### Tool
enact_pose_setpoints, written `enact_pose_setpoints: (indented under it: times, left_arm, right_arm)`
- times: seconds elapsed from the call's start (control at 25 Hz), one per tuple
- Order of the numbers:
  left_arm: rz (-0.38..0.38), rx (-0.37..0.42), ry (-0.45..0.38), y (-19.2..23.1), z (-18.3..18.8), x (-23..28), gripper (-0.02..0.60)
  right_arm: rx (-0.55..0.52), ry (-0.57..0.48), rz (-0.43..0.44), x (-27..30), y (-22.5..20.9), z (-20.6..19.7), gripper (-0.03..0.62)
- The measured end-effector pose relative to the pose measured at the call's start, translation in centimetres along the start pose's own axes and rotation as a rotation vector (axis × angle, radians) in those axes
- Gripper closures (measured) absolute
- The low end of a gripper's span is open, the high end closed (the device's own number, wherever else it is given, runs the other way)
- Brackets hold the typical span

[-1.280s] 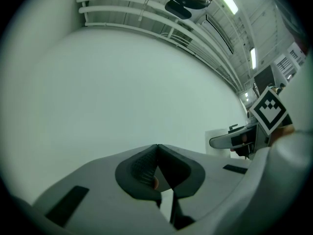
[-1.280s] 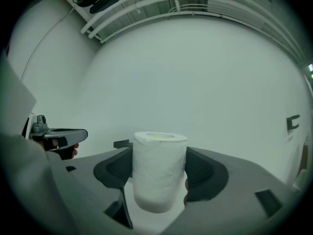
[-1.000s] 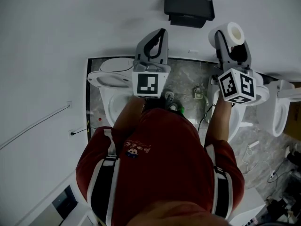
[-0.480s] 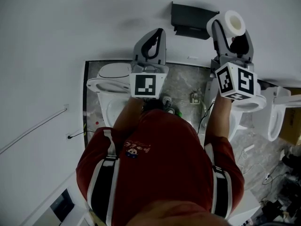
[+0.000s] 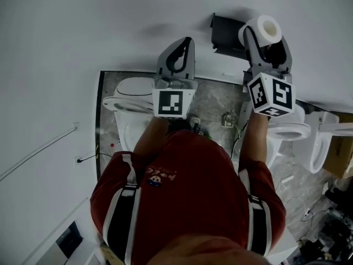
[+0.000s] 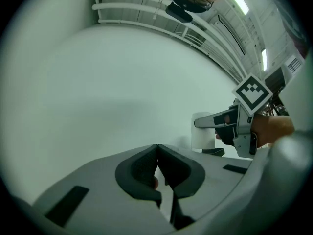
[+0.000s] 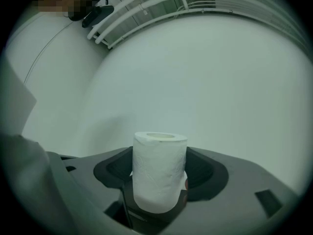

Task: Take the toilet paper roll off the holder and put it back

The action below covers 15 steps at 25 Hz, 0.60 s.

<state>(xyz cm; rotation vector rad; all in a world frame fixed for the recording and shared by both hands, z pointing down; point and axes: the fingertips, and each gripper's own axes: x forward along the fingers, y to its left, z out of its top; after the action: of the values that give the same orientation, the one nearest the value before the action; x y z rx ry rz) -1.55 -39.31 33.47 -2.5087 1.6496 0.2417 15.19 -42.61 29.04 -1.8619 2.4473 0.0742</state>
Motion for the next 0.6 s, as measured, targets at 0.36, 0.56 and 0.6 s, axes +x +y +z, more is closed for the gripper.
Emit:
enact_pose_setpoints:
  times: [0.36, 0.56, 0.6]
  left_arm:
    - [0.007, -0.027, 0.039, 1.8, -1.7, 1.1, 0.563]
    - [-0.009, -0.032, 0.049, 1.6, -2.2, 1.4, 0.563]
    - [-0.01, -0.035, 0.053, 1.7, -2.4, 1.4, 0.563]
  right_arm:
    - [-0.044, 0.082, -0.026, 2.3, 0.7, -2.1, 0.27]
    - [-0.124, 0.17, -0.033, 2.9, 1.3, -3.0, 0.269]
    - [-0.123, 0.177, -0.033, 3.0, 1.3, -3.1, 0.269]
